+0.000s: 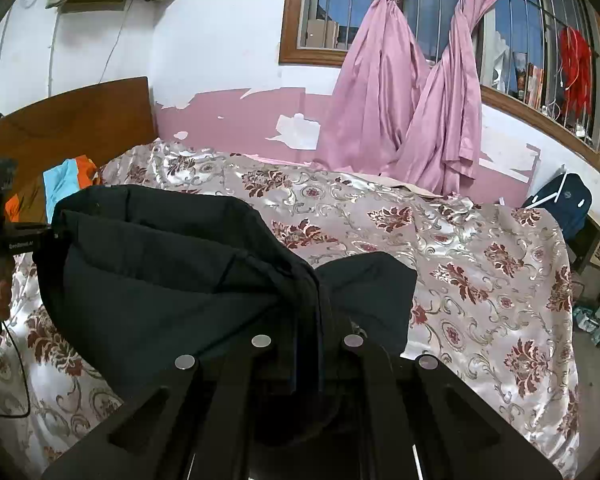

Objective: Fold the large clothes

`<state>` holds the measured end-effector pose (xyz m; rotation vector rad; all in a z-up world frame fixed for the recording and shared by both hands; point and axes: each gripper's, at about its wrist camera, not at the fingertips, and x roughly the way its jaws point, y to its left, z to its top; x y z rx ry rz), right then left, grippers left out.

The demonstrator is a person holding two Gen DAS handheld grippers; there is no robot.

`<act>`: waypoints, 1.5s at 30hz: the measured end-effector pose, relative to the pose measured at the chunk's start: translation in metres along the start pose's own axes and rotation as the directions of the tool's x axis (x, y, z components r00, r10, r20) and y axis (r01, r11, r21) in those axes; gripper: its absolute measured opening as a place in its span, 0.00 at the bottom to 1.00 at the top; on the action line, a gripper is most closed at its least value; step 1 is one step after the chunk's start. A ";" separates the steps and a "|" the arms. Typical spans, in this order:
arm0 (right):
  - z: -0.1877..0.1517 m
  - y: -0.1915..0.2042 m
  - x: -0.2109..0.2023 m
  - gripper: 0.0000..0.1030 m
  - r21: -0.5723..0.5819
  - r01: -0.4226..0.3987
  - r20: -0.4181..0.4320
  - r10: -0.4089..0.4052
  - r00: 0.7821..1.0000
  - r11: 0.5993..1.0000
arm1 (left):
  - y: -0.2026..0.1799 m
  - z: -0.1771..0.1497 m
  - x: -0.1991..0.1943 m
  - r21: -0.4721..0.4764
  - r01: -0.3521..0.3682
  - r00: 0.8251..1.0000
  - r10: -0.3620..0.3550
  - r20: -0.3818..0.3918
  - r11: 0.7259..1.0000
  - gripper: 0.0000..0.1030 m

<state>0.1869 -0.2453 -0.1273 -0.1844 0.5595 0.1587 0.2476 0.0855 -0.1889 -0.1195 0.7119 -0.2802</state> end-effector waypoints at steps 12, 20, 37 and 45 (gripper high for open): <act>0.030 -0.009 0.056 0.06 -0.018 -0.001 -0.029 0.001 1.000 1.000 | 0.017 0.032 0.044 -0.022 -0.011 0.999 0.010 -0.040 1.000 0.07; 0.036 -0.025 0.078 0.06 0.018 0.001 -0.040 0.000 0.999 1.000 | 0.014 0.051 0.070 -0.022 0.000 0.999 -0.002 -0.052 1.000 0.07; 0.030 -0.053 0.189 0.06 0.103 0.008 -0.219 0.015 0.976 0.995 | 0.013 0.060 0.187 0.052 -0.109 0.972 0.117 -0.205 0.993 0.07; 0.004 -0.073 0.237 0.18 0.274 0.024 -0.296 0.061 0.953 0.961 | 0.033 0.065 0.200 -0.091 -0.096 0.976 0.076 -0.204 0.991 0.22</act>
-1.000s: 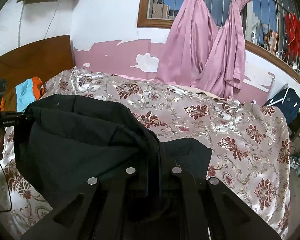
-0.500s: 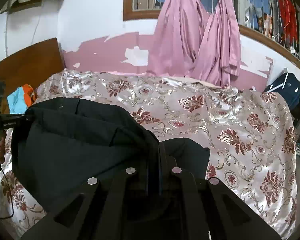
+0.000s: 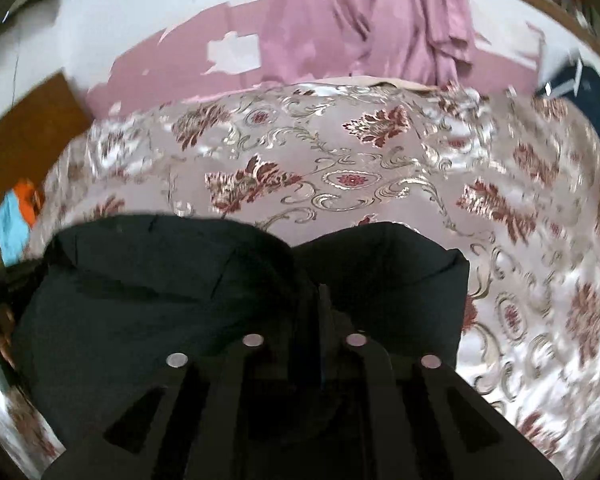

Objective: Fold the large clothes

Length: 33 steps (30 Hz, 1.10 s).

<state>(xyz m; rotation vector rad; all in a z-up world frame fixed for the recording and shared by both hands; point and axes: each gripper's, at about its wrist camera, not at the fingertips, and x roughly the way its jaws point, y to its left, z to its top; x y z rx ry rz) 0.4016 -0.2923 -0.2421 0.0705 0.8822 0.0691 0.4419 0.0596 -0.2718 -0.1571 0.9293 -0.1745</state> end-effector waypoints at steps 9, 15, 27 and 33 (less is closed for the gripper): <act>-0.010 -0.045 0.000 0.55 0.223 -0.128 0.061 0.118 0.991 0.966 | 0.048 0.015 -0.028 -0.243 0.241 0.970 -0.229 0.075 0.940 0.33; -0.002 -0.048 0.003 0.62 0.238 -0.109 0.030 0.105 0.994 0.965 | 0.064 0.023 -0.063 -0.198 -0.061 0.979 0.098 0.179 0.978 0.54; 0.021 -0.055 -0.070 0.79 0.220 -0.094 0.202 0.049 0.978 0.971 | 0.004 -0.013 -0.066 0.060 0.086 0.987 -0.093 0.134 0.994 0.54; -0.011 0.028 -0.046 0.79 -0.038 -0.109 0.131 0.113 0.985 0.993 | -0.023 -0.021 -0.017 0.041 -0.022 0.999 0.021 0.025 0.999 0.54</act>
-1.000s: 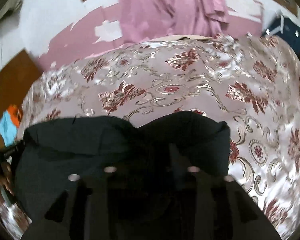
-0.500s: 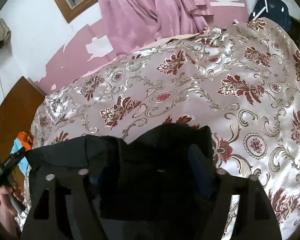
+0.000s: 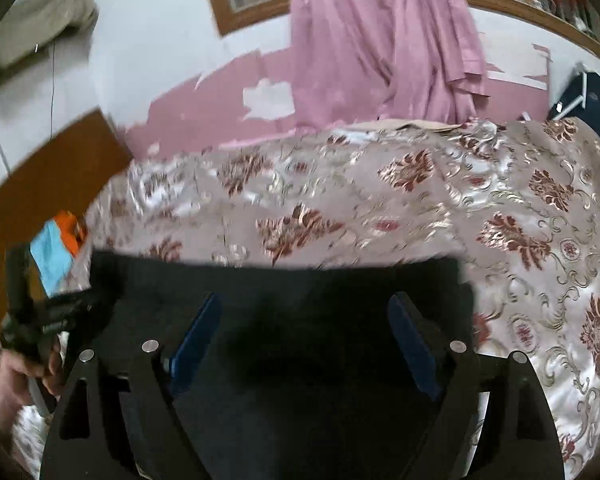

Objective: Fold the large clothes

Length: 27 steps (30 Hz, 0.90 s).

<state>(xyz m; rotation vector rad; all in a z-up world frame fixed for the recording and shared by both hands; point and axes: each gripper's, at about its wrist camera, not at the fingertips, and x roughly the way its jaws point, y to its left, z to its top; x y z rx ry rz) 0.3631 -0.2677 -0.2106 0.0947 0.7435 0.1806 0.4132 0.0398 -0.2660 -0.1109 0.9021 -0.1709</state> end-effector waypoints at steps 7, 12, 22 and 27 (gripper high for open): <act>-0.039 0.045 0.063 0.87 -0.132 0.054 -0.228 -0.083 0.970 0.990 | 0.005 0.000 0.029 0.009 -0.080 0.996 0.080 -0.047 0.997 0.55; -0.042 0.037 0.087 0.92 -0.064 0.092 -0.292 -0.107 0.950 0.994 | 0.005 0.001 0.043 0.014 -0.102 0.992 0.103 -0.071 0.995 0.55; -0.053 0.038 0.102 0.97 -0.081 0.109 -0.283 -0.128 0.951 0.991 | 0.008 -0.004 0.056 0.017 -0.104 0.993 0.105 -0.061 0.994 0.57; -0.052 0.041 0.096 0.97 -0.100 0.117 -0.235 -0.138 0.962 0.988 | 0.004 -0.010 0.048 0.037 -0.124 0.992 0.125 -0.011 0.992 0.59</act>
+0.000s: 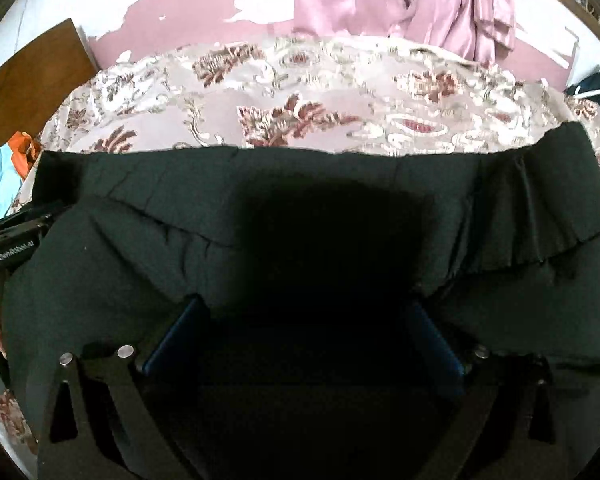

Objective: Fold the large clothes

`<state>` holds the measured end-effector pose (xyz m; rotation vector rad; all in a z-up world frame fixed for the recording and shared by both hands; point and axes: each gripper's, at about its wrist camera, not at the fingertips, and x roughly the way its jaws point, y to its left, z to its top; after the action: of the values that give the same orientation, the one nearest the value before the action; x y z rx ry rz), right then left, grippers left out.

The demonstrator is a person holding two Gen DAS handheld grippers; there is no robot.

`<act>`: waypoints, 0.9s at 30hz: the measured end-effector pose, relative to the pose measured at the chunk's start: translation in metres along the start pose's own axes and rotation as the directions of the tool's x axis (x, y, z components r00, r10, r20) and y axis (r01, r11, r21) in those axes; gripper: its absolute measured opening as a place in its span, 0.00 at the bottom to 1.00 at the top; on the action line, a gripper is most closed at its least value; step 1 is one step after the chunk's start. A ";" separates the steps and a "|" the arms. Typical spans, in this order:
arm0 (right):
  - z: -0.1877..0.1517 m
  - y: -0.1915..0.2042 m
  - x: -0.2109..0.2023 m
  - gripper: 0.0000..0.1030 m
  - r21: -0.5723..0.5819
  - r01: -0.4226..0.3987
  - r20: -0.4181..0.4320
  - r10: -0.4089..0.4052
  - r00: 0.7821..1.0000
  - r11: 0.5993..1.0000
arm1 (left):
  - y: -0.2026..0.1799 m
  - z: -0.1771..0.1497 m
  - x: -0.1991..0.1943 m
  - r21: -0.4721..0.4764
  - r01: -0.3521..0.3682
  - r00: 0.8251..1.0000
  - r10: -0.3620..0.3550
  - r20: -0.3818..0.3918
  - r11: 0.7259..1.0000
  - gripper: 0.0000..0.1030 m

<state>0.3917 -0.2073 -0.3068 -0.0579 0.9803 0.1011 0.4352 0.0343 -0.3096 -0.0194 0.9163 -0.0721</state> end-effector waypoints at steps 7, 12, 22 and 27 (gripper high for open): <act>-0.010 -0.011 -0.038 0.98 0.009 -0.144 0.051 0.143 0.988 0.990 | 0.005 -0.011 -0.047 -0.016 0.093 0.994 -0.092 0.066 0.996 0.83; -0.028 -0.008 -0.078 0.98 -0.032 -0.118 0.150 0.121 0.981 0.993 | -0.017 -0.037 -0.089 0.042 0.161 0.977 -0.165 0.132 0.986 0.85; -0.059 0.045 -0.043 0.99 -0.141 0.040 0.123 -0.023 0.992 0.989 | -0.058 -0.073 -0.039 0.144 0.072 0.996 -0.078 0.036 0.987 1.00; -0.060 0.048 -0.036 0.99 -0.168 0.081 0.117 -0.062 0.991 0.982 | -0.059 -0.078 -0.037 0.152 0.059 0.995 -0.071 0.072 0.987 1.00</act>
<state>0.3172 -0.1678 -0.3104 -0.2444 0.8557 0.1213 0.3475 -0.0209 -0.3251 0.0872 0.8307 -0.2000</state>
